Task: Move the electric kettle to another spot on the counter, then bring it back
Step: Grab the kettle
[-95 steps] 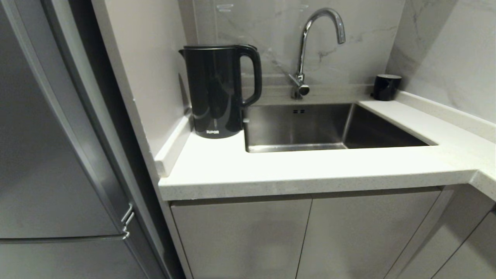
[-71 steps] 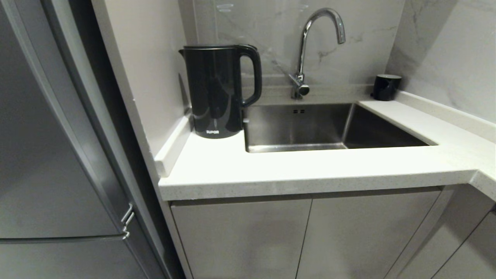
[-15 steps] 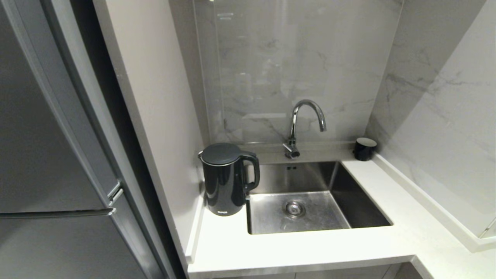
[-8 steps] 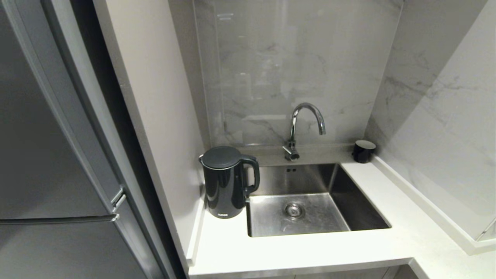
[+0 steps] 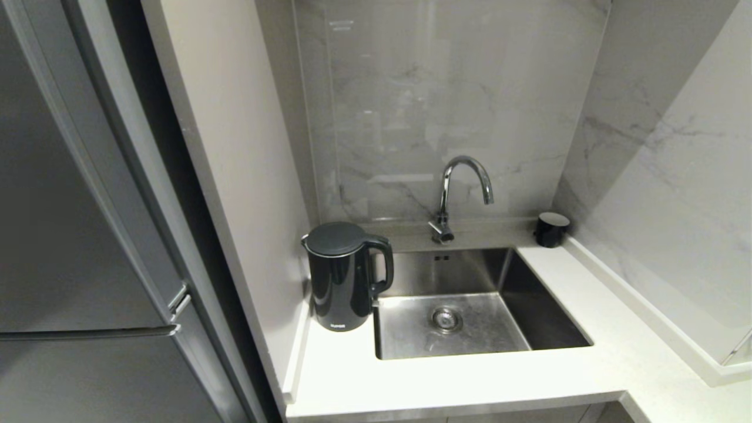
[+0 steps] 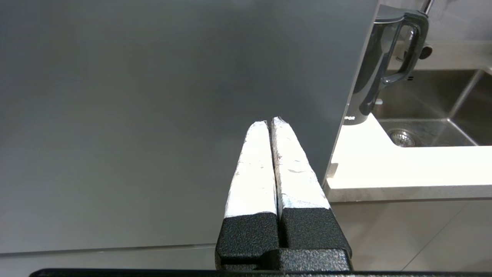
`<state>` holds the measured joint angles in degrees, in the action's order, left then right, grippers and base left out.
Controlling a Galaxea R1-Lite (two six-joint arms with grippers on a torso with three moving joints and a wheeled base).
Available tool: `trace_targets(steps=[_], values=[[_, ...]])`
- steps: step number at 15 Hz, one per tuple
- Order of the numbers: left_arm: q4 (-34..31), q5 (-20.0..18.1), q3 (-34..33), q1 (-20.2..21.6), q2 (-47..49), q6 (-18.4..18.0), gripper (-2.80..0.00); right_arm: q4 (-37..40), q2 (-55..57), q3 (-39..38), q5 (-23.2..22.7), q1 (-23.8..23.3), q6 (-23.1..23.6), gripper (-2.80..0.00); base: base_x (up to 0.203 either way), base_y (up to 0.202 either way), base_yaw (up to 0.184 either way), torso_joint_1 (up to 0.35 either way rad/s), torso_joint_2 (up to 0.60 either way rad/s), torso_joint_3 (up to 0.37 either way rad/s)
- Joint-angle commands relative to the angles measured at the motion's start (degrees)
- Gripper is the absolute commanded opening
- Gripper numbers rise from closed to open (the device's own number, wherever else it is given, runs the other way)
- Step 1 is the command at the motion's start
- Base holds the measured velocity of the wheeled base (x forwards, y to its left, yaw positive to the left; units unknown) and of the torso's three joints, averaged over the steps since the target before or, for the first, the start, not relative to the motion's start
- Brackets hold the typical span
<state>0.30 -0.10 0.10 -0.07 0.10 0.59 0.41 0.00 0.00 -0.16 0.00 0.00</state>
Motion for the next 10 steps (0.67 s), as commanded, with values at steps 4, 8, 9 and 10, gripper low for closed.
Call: trace_targets(steps=[4, 8, 9, 10], values=[[0.0, 0.0, 0.0, 0.0, 0.0, 0.0, -2.8, 0.0, 0.1, 0.0, 0.0, 0.0, 0.1, -2.8, 0.0, 0.0, 0.0, 0.0, 0.0, 0.0], [0.0, 0.0, 0.0, 0.0, 0.0, 0.0, -2.8, 0.0, 0.1, 0.0, 0.0, 0.0, 0.0, -2.8, 0.002, 0.001, -0.023, 0.002, 0.0, 0.0], [0.0, 0.0, 0.0, 0.0, 0.0, 0.0, -2.8, 0.0, 0.1, 0.0, 0.0, 0.0, 0.0, -2.8, 0.007, 0.008, -0.16, 0.007, 0.0, 0.007], [0.0, 0.0, 0.0, 0.0, 0.0, 0.0, -2.8, 0.0, 0.1, 0.0, 0.0, 0.0, 0.1, -2.8, 0.0, 0.007, -0.174, 0.001, 0.01, -0.002]])
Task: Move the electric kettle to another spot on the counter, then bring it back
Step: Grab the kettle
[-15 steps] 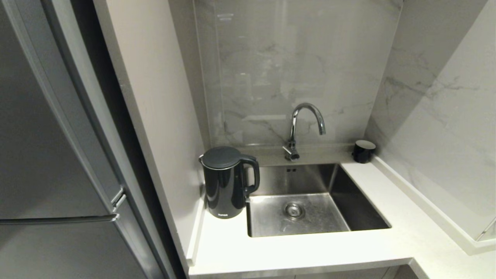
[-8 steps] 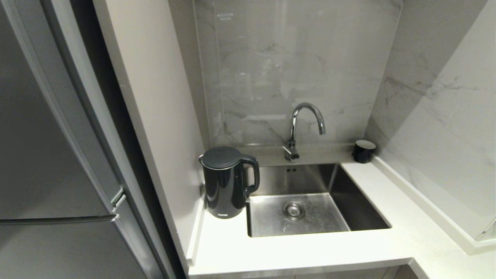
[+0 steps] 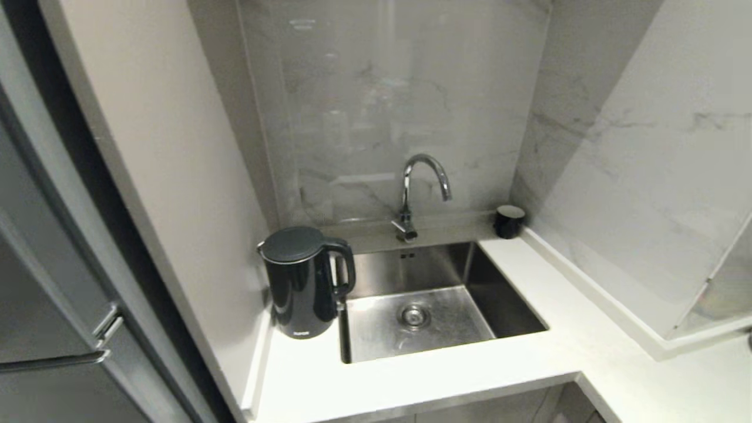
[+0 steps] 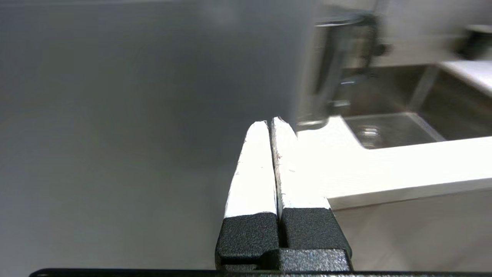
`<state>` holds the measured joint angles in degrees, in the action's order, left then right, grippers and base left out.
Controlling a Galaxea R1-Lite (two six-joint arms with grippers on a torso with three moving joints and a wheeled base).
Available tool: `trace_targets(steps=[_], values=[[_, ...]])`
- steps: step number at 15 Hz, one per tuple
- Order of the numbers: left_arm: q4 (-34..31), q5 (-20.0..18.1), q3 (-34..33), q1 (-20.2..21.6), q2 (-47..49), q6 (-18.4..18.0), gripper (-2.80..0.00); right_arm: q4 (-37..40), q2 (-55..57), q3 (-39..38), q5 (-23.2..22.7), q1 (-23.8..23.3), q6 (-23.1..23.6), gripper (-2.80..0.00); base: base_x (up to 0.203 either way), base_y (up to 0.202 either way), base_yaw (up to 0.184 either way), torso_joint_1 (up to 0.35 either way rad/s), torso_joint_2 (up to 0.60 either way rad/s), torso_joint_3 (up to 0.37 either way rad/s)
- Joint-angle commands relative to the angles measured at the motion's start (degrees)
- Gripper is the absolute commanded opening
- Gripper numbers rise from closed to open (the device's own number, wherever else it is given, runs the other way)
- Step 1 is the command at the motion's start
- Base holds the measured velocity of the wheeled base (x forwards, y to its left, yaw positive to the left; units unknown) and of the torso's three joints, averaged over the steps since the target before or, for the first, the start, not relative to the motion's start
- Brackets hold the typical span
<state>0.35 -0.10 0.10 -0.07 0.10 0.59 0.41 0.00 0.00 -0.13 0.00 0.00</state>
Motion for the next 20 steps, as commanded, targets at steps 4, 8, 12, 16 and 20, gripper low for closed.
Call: trace_targets(steps=[4, 8, 12, 16, 20], values=[[0.0, 0.0, 0.0, 0.0, 0.0, 0.0, -2.8, 0.0, 0.1, 0.0, 0.0, 0.0, 0.0, -2.8, 0.0, 0.009, -0.174, 0.0, 0.01, 0.006], [0.0, 0.0, 0.0, 0.0, 0.0, 0.0, -2.8, 0.0, 0.1, 0.0, 0.0, 0.0, 0.0, -2.8, 0.003, 0.007, -0.175, -0.003, 0.01, 0.006], [0.0, 0.0, 0.0, 0.0, 0.0, 0.0, -2.8, 0.0, 0.1, 0.0, 0.0, 0.0, 0.1, -2.8, 0.001, 0.008, -0.173, 0.003, 0.01, 0.004], [0.0, 0.0, 0.0, 0.0, 0.0, 0.0, -2.8, 0.0, 0.1, 0.0, 0.0, 0.0, 0.1, -2.8, 0.001, 0.0, -0.056, -0.002, 0.01, 0.004], [0.0, 0.0, 0.0, 0.0, 0.0, 0.0, -2.8, 0.0, 0.1, 0.0, 0.0, 0.0, 0.1, -2.8, 0.0, 0.0, 0.0, 0.0, 0.0, 0.0]])
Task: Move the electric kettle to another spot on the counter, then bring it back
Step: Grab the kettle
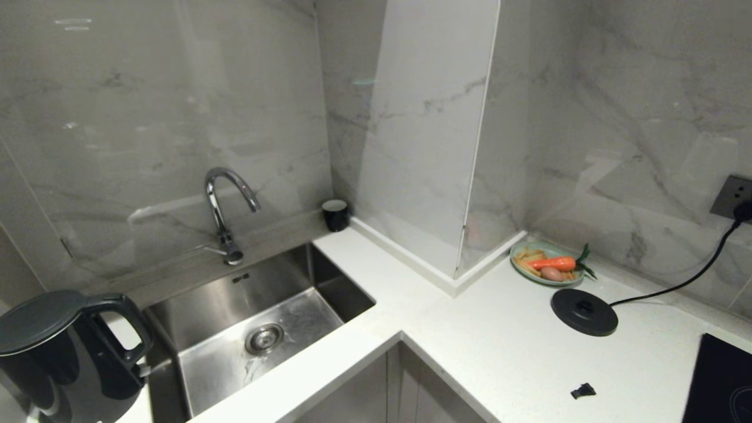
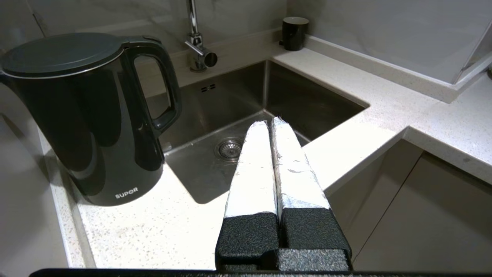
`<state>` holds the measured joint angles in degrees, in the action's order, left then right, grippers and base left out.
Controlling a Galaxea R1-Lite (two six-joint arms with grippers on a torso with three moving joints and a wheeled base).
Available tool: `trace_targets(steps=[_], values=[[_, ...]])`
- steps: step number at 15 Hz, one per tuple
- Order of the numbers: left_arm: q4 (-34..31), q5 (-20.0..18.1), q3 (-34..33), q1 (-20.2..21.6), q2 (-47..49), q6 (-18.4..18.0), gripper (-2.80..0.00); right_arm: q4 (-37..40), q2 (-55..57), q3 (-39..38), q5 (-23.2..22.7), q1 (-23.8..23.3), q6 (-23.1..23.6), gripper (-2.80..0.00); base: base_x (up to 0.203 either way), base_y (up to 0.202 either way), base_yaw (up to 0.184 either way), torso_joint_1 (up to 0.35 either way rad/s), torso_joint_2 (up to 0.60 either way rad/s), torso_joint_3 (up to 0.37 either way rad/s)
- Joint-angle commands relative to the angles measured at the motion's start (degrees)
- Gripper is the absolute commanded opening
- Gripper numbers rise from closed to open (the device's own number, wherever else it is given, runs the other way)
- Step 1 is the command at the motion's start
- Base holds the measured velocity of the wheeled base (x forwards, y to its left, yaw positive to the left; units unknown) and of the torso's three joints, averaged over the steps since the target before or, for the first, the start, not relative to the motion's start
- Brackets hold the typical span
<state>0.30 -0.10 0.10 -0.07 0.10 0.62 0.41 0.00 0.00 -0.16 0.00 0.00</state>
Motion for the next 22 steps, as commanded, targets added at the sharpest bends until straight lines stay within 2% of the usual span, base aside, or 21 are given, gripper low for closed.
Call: trace_targets(steps=[1, 18, 20, 22], values=[[0.0, 0.0, 0.0, 0.0, 0.0, 0.0, -2.8, 0.0, 0.1, 0.0, 0.0, 0.0, 0.1, -2.8, 0.0, 0.0, 0.0, 0.0, 0.0, 0.0], [-0.1, 0.4, 0.3, 0.1, 0.0, 0.0, -2.8, -0.1, 0.1, 0.0, 0.0, 0.0, 0.0, -2.8, 0.0, 0.0, 0.0, 0.0, 0.0, 0.0], [-1.1, 0.4, 5.3, 0.1, 0.3, 1.2, -2.8, -0.1, 0.1, 0.0, 0.0, 0.0, 0.0, -2.8, 0.0, 0.0, 0.0, 0.0, 0.0, 0.0], [-5.8, -0.5, 9.6, 0.1, 2.7, 2.3, -2.8, -0.1, 0.1, 0.0, 0.0, 0.1, 0.0, -2.8, 0.0, 0.0, 0.0, 0.0, 0.0, 0.0]])
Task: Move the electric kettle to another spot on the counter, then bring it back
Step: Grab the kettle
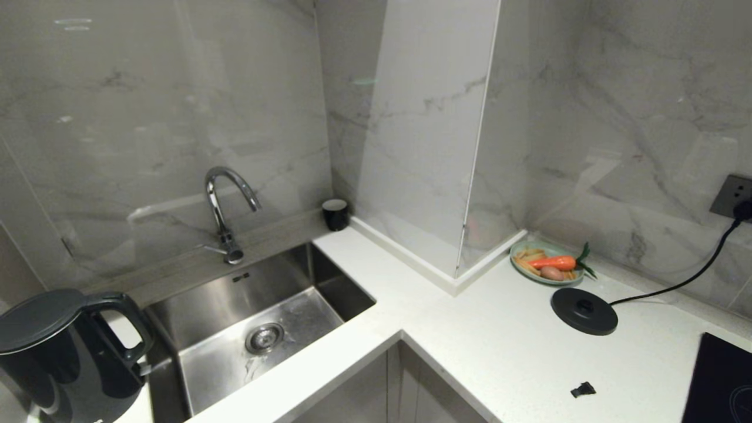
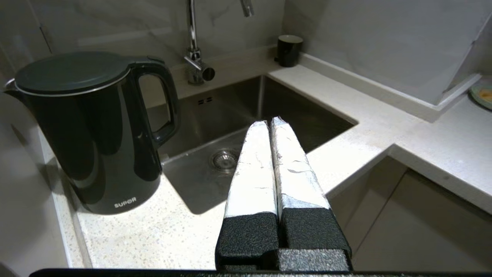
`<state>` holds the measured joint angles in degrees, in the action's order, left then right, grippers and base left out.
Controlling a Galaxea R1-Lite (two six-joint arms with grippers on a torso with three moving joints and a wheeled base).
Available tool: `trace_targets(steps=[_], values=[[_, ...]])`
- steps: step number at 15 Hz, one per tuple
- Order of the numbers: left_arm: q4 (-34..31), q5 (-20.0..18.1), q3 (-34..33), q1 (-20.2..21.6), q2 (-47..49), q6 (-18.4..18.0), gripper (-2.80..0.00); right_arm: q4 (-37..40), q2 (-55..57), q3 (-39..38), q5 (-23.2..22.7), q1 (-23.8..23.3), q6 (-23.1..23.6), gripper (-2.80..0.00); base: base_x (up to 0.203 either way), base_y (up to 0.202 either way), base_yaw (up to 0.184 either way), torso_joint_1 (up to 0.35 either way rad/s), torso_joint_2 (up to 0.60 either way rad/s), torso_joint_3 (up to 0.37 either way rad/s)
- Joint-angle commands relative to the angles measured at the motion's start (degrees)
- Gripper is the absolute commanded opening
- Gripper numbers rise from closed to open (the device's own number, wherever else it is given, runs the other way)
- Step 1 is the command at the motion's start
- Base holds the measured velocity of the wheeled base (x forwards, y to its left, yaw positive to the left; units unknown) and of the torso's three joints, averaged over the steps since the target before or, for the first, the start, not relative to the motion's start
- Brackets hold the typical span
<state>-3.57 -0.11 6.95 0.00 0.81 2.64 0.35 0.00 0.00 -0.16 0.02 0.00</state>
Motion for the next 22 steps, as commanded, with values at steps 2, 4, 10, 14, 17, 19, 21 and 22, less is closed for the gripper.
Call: trace_targets(steps=[2, 4, 10, 14, 17, 19, 21, 22], values=[[-2.5, -2.0, 4.0, 0.0, 3.1, 0.6, -2.8, 0.0, 0.1, 0.0, 0.0, 0.0, 0.0, -2.8, 0.0, 0.0, 0.0, 0.0, 0.0, 0.0], [-2.5, -2.1, 5.8, 0.0, 5.8, 0.7, -2.8, 0.0, 0.1, 0.0, 0.0, 0.0, 0.0, -2.8, 0.0, 0.0, 0.0, 0.0, 0.0, 0.0], [3.7, -2.7, 11.7, 0.1, 21.8, 2.9, -2.8, 0.0, 0.1, 0.0, 0.0, 0.0, 0.0, -2.8, 0.0, 0.0, 0.0, 0.0, 0.0, 0.0], [9.5, -2.3, 13.2, 1.6, 34.1, 3.3, -2.8, 0.0, 0.1, 0.0, 0.0, 0.0, 0.0, -2.8, 0.0, 0.0, 0.0, 0.0, 0.0, 0.0], [10.1, -1.7, 14.7, 2.7, 40.7, 4.9, -2.8, 0.0, 0.1, 0.0, 0.0, 0.0, 0.0, -2.8, 0.0, 0.0, 0.0, 0.0, 0.0, 0.0], [10.3, 1.6, 14.9, 2.7, 45.1, 5.6, -2.8, 0.0, 0.1, 0.0, 0.0, 0.1, 0.0, -2.8, 0.0, 0.0, 0.0, 0.0, 0.0, 0.0], [12.6, 6.2, 14.8, 2.5, 49.8, 7.6, -2.8, 0.0, 0.1, 0.0, 0.0, 0.1, 0.0, -2.8, 0.0, 0.0, 0.0, -0.034, 0.0, 0.002], [13.8, 8.1, 14.6, 2.3, 51.3, 8.2, -2.8, 0.0, 0.1, 0.0, 0.0, 0.1, 0.0, -2.8, 0.0, 0.0, 0.0, 0.0, 0.0, 0.0]])
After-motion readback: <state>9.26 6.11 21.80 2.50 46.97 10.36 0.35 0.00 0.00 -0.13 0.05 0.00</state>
